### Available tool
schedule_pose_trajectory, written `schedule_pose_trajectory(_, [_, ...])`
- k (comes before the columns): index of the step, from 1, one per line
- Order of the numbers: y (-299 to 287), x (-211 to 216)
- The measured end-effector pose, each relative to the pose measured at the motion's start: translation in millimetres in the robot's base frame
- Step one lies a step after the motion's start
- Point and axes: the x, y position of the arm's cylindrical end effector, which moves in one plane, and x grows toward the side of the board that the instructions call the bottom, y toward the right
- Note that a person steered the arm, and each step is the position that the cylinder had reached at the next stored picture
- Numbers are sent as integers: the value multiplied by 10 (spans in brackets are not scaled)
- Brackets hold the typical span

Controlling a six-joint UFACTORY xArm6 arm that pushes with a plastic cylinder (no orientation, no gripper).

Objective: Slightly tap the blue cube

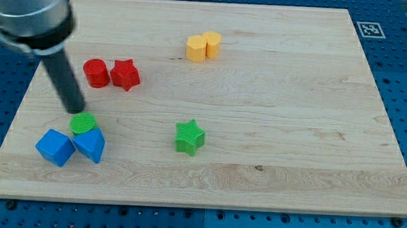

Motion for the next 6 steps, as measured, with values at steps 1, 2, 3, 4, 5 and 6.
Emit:
schedule_pose_trajectory(1, [-203,286])
schedule_pose_trajectory(2, [-203,387])
schedule_pose_trajectory(3, [-141,437])
schedule_pose_trajectory(4, [24,452])
schedule_pose_trajectory(5, [24,466])
schedule_pose_trajectory(6, [27,505])
